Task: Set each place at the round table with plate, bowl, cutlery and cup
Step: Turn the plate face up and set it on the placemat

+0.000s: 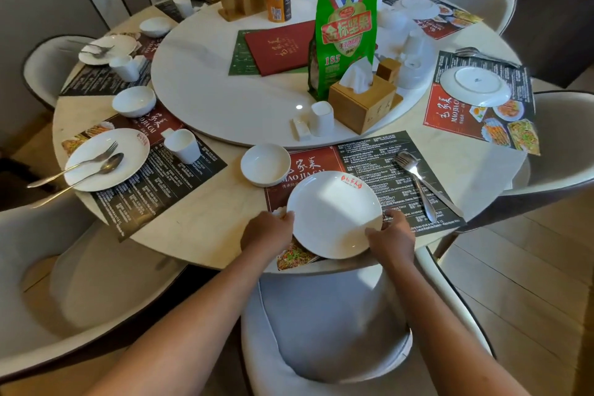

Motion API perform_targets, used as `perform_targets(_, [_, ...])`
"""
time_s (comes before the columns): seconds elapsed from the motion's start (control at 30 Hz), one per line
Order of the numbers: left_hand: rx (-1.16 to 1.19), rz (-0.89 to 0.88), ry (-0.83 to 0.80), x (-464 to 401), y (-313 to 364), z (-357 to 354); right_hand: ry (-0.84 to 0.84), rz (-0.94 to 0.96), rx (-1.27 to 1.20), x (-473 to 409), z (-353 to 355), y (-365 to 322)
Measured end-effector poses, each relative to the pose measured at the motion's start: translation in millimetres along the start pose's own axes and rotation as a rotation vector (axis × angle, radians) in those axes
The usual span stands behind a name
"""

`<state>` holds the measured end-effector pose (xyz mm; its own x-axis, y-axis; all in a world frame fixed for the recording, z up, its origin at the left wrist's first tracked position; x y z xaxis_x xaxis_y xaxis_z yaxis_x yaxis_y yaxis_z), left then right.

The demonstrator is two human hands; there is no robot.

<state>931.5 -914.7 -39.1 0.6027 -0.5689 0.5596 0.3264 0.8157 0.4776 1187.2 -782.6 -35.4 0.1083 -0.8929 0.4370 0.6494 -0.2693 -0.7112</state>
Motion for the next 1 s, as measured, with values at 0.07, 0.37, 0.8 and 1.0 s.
perform_targets(0.07, [0.014, -0.096, 0.004, -9, 13, 8, -0.002, 0.016, 0.027, 5, -3, 2])
perform_targets(0.37, [0.155, -0.049, -0.225, 3, -2, -13, -0.103, -0.039, 0.037, -15, 7, -6])
perform_targets(0.8, [0.183, -0.07, -0.09, 1, -4, -3, 0.064, 0.043, -0.026, 0, 5, -2])
perform_targets(1.0, [0.187, -0.054, -0.117, 8, -8, -4, -0.031, 0.063, 0.072, -9, 1, -11])
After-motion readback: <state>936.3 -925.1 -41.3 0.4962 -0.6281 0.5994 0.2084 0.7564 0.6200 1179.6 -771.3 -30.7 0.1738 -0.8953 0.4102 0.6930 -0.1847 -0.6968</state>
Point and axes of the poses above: each hand's wrist, its own x-axis away from the middle knuckle, its own z-axis out of the back of the hand, y = z × x, the point moved 8 cm from there along -x, towards the middle knuckle, and after that the axes turned 7 degrees about -y, right-handed, at the moved point
